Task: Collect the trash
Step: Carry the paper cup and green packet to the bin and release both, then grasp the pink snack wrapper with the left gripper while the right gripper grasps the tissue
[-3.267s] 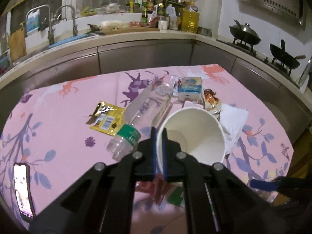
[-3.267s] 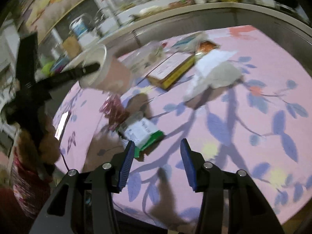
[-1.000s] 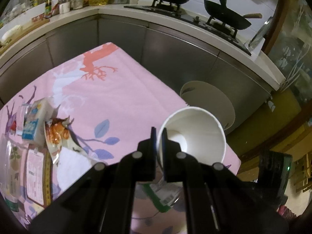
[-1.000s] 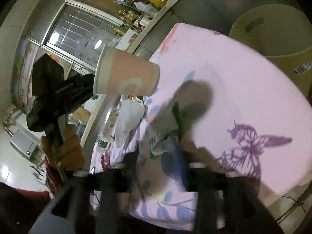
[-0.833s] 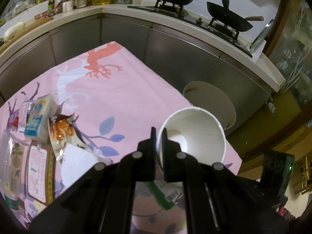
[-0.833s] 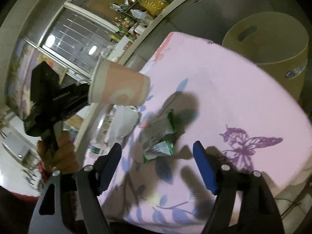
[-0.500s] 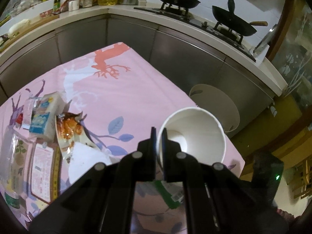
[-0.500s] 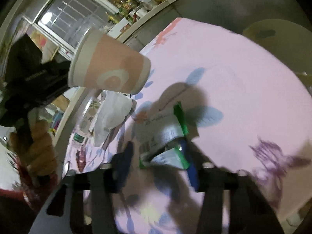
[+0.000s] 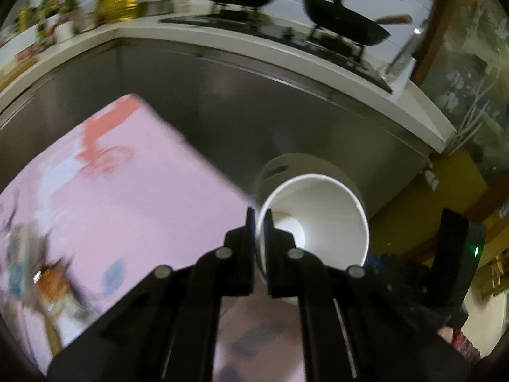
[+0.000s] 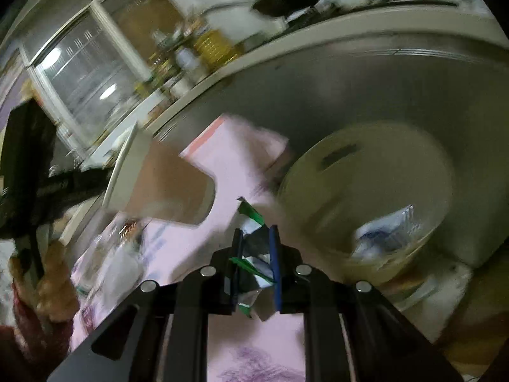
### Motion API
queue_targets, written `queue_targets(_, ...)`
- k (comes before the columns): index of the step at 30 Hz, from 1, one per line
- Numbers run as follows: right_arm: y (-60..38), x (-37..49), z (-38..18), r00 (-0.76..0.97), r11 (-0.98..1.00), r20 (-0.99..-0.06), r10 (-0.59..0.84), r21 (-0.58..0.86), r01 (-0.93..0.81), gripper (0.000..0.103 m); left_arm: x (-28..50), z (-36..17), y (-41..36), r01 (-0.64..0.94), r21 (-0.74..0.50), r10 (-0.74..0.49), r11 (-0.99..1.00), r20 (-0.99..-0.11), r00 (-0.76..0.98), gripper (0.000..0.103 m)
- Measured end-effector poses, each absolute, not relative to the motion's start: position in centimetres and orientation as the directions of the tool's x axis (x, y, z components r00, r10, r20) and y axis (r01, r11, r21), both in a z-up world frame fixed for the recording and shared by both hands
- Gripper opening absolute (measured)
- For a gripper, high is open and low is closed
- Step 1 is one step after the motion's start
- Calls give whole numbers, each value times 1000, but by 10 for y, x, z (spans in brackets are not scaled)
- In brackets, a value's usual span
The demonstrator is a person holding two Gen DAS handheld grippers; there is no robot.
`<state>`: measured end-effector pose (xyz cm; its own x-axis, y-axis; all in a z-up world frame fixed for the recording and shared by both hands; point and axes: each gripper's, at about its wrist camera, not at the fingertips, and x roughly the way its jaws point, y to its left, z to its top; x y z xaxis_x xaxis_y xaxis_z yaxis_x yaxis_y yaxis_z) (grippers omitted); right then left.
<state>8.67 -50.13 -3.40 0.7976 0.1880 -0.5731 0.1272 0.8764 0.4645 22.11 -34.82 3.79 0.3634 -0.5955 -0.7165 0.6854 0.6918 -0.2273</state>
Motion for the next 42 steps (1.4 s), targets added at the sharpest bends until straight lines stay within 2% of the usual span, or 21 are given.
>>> queue_targets(4, -541, 107, -41, 785, 859, -608, 119, 460, 226, 16, 237, 19, -408, 717, -240, -604, 655, -737, 305, 5)
queue_targets(6, -558, 115, -48, 779, 830, -616, 121, 493, 261, 23, 241, 8, -430, 728, -239, -596, 642, -753, 279, 5)
queue_targets(8, -575, 119, -59, 783, 772, -603, 152, 568, 287, 41, 244, -6, -449, 733, -226, -572, 642, -777, 262, 5)
queue_targets(11, -586, 121, -58, 787, 772, -602, 134, 562, 298, 48, 250, -19, -465, 726, -195, -529, 659, -807, 263, 14)
queue_targets(13, -588, 121, -54, 797, 761, -588, 141, 579, 293, 50, 253, -23, -465, 708, -205, -513, 676, -820, 254, 33)
queue_targets(14, -589, 116, -51, 810, 755, -571, 135, 588, 289, 50, 254, -22, -463, 697, -212, -515, 685, -817, 258, 39)
queue_targets(16, -585, 112, -44, 828, 760, -548, 117, 586, 281, 51, 253, -19, -460, 694, -190, -508, 695, -812, 287, 67)
queue_targets(17, -583, 109, -39, 836, 763, -537, 111, 586, 274, 51, 251, -17, -457, 691, -165, -496, 703, -811, 310, 71)
queue_targets(24, -552, 97, -12, 875, 752, -458, 156, 629, 195, 51, 232, 14, -411, 668, -185, -533, 721, -764, 364, 72)
queue_targets(29, -514, 85, -9, 886, 724, -407, 222, 677, 130, 51, 196, 23, -337, 637, -155, -523, 755, -728, 443, 72)
queue_targets(35, -445, 92, -24, 833, 739, -452, 320, 669, 80, 51, 152, 18, -225, 542, -61, -423, 838, -700, 575, 72)
queue_targets(42, -340, 94, -21, 748, 784, -491, 447, 618, -63, 51, 99, 11, -79, 378, -49, -308, 924, -680, 665, 72)
